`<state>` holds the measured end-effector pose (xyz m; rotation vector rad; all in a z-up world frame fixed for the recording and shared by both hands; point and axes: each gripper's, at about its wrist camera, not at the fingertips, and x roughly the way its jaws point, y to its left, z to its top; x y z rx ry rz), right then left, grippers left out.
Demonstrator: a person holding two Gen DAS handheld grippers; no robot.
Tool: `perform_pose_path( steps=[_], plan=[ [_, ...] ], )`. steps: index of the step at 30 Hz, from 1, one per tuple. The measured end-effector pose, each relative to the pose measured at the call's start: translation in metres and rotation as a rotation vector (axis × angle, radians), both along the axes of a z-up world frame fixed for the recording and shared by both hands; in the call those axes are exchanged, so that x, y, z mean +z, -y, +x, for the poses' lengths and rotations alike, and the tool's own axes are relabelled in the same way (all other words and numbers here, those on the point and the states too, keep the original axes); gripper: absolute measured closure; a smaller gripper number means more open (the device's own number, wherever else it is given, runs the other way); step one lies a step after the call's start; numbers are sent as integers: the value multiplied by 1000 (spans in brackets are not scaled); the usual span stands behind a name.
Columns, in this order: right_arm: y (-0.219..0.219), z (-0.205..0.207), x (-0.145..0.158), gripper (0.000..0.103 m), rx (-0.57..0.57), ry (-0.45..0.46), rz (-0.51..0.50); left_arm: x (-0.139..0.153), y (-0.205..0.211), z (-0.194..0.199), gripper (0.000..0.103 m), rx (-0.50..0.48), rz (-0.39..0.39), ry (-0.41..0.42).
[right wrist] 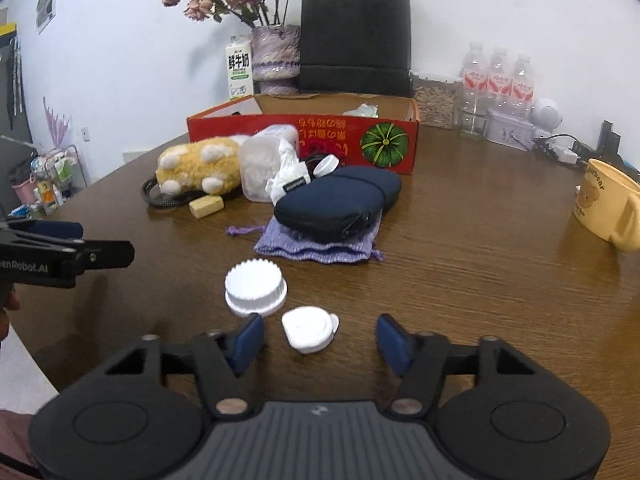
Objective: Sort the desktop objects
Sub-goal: 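Move the right gripper back to the table and grasp a small white cap, then grasp the large white bottle cap with the left gripper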
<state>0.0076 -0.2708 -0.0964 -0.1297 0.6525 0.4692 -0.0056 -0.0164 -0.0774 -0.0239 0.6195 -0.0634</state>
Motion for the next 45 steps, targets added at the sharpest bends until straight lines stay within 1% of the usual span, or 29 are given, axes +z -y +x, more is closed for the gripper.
perform_pose_path(
  steps=[1, 3, 7, 16, 21, 24, 26, 29, 31, 35, 38, 40, 45],
  plan=[
    [0, -1, 0, 68, 9, 10, 0, -1, 3, -1, 0, -5, 3, 0],
    [2, -1, 0, 78, 19, 14, 14, -1, 10, -1, 0, -17, 12, 3],
    [9, -2, 0, 78, 14, 32, 27, 0, 27, 1, 0, -45, 32, 17],
    [29, 0, 0, 78, -12, 70, 37, 2, 69, 10, 1, -79, 50, 41],
    [41, 3, -1, 78, -21, 72, 33, 1, 91, 13, 1, -75, 56, 55],
    [50, 5, -2, 78, -28, 81, 35, -2, 105, 16, 1, -66, 73, 50],
    [55, 7, -2, 78, -34, 86, 42, -4, 112, 18, 3, -62, 83, 40],
    [60, 9, -2, 78, -33, 93, 52, -8, 120, 22, 13, -53, 92, 25],
    [62, 11, -3, 78, -29, 97, 56, -10, 123, 24, 27, -42, 86, 8],
    [63, 11, -5, 78, -15, 108, 54, -16, 125, 29, 33, -22, 68, -36],
    [64, 11, -7, 79, -3, 109, 55, -17, 127, 27, 42, -20, 67, -29],
    [64, 10, -8, 79, 3, 108, 57, -16, 128, 24, 62, -24, 63, -20],
    [63, 9, -8, 79, 8, 108, 60, -15, 127, 24, 62, -20, 62, -21]
  ],
)
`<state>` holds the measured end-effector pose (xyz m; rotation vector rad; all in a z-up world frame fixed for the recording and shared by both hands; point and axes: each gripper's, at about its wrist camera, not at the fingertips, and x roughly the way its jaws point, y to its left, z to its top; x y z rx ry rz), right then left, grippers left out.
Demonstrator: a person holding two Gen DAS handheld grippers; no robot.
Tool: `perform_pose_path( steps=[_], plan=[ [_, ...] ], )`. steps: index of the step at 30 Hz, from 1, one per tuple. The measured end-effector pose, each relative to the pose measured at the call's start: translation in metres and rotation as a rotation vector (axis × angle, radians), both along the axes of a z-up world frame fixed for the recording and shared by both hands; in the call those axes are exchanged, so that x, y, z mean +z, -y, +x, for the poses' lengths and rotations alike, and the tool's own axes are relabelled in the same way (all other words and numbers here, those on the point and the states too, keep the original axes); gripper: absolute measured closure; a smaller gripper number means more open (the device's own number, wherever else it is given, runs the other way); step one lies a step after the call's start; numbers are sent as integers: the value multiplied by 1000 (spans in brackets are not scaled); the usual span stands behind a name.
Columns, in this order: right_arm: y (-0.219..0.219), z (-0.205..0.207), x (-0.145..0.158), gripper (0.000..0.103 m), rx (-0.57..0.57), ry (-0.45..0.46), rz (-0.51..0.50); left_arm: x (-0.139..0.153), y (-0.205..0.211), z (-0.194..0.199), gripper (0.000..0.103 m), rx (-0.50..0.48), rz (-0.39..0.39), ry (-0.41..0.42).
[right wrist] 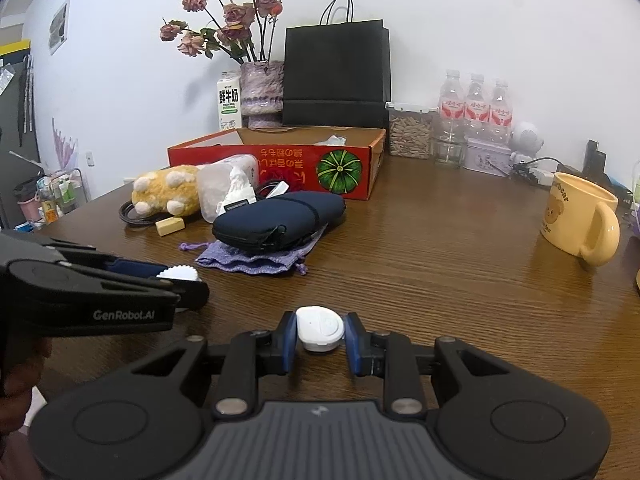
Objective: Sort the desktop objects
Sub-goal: 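Grasp the large white bottle cap with the left gripper, then carry both caps into the cardboard box and open both grippers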
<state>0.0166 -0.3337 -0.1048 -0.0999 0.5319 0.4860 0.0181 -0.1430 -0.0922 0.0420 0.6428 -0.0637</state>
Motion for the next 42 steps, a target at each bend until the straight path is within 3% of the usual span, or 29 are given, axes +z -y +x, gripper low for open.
perform_pose_path(
  steps=[11, 24, 36, 42],
  plan=[
    [-13, 1, 10, 79, -4, 9, -13, 11, -12, -1, 62, -1, -11, 44],
    [-59, 33, 53, 79, 7, 78, 1, 47, -58, 27, 62, 29, -18, 115],
    [-102, 108, 97, 79, -23, 142, 40, 102, -100, 100, 62, 27, -17, 214],
    [-124, 163, 114, 79, -23, 147, 33, 122, -115, 154, 62, 32, -35, 214]
  ],
)
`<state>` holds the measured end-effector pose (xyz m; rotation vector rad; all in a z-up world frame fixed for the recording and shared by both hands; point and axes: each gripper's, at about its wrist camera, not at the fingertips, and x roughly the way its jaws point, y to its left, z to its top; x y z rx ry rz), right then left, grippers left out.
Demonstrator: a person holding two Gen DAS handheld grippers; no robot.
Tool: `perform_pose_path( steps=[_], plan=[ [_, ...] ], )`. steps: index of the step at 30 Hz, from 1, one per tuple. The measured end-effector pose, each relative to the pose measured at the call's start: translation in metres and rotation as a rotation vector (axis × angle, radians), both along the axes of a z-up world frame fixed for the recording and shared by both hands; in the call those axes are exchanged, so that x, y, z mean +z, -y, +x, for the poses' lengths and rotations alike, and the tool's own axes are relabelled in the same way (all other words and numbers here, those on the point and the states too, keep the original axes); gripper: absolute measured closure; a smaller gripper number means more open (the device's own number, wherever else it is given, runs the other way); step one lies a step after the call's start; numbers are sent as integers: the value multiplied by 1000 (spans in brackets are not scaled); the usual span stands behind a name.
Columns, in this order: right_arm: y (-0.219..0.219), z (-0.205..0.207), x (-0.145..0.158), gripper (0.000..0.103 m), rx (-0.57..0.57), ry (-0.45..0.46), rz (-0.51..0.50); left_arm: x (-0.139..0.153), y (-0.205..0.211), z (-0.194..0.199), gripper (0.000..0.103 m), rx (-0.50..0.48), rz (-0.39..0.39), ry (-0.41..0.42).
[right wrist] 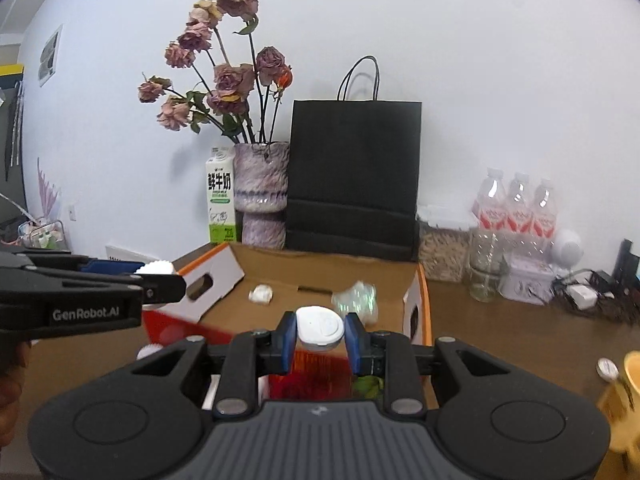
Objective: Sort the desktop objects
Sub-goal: 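Carry both caps into the cardboard box and open both grippers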
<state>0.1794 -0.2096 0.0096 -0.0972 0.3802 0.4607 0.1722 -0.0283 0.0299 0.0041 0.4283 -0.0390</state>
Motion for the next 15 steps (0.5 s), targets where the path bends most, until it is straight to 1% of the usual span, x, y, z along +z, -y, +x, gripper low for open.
perform_pose_path(
  steps=[3, 5, 8, 11, 15],
  plan=[
    [-10, 33, 5, 79, 4, -24, -7, 4, -6, 33, 62, -2, 1, -37],
    [-17, 55, 6, 79, 8, -46, -17, 3, -8, 57, 62, -6, 6, -77],
    [-29, 91, 3, 79, 23, -100, -47, -3, -13, 91, 62, -1, 18, -132],
    [-46, 124, -6, 79, 46, -167, -100, -13, -16, 124, 62, 10, 36, -199],
    [-69, 164, -29, 79, 64, -281, -157, -31, -19, 163, 62, 8, 61, -293]
  ],
)
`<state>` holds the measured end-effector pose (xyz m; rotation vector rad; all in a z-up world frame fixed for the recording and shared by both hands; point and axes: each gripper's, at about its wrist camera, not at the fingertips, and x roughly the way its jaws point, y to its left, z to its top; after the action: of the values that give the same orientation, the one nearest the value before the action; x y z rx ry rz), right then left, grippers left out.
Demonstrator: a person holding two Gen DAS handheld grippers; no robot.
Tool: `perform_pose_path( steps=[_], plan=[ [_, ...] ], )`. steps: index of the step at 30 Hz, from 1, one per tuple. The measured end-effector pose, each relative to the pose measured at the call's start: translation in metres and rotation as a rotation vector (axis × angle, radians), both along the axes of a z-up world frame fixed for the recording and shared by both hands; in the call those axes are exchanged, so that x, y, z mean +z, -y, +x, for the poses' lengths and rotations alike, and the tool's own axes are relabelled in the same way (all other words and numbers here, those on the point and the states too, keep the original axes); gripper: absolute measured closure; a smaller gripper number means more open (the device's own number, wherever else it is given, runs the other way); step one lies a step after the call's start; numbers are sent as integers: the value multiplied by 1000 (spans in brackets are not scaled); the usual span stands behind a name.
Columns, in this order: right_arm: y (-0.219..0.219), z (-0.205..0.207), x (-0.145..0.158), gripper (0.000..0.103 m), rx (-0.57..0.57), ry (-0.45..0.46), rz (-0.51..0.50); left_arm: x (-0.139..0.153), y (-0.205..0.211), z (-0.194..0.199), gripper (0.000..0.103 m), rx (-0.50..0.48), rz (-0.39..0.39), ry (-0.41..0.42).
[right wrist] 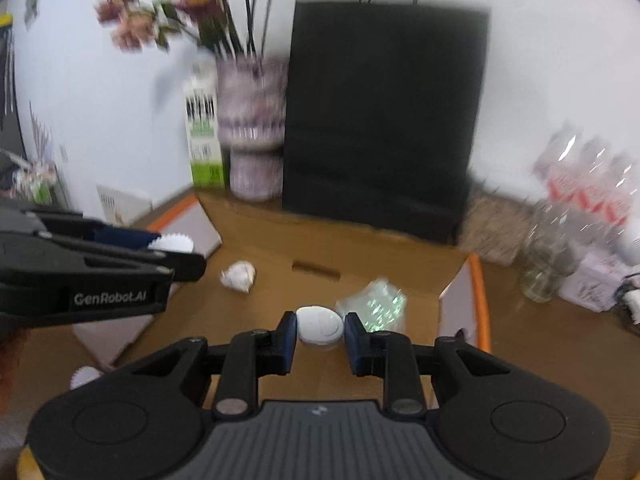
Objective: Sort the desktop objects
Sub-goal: 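Carry both caps into the cardboard box and open both grippers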
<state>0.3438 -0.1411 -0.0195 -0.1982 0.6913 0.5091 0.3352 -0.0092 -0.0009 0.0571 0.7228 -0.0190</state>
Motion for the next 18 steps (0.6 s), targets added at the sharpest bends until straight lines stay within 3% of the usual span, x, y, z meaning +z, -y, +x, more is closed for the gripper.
perform_pose_path(
  steps=[6, 15, 17, 18],
  plan=[
    [-19, 37, -34, 79, -10, -135, -64, -33, -8, 41, 62, 4, 8, -138],
    [-24, 57, -47, 78, -53, -201, -86, -56, -16, 62, 62, 18, -13, -243],
    [-24, 58, -47, 77, -59, -210, -93, -58, -16, 62, 62, 21, -12, -257],
    [-24, 59, -48, 71, -63, -219, -95, -58, -17, 61, 61, 21, -14, -261]
  ],
)
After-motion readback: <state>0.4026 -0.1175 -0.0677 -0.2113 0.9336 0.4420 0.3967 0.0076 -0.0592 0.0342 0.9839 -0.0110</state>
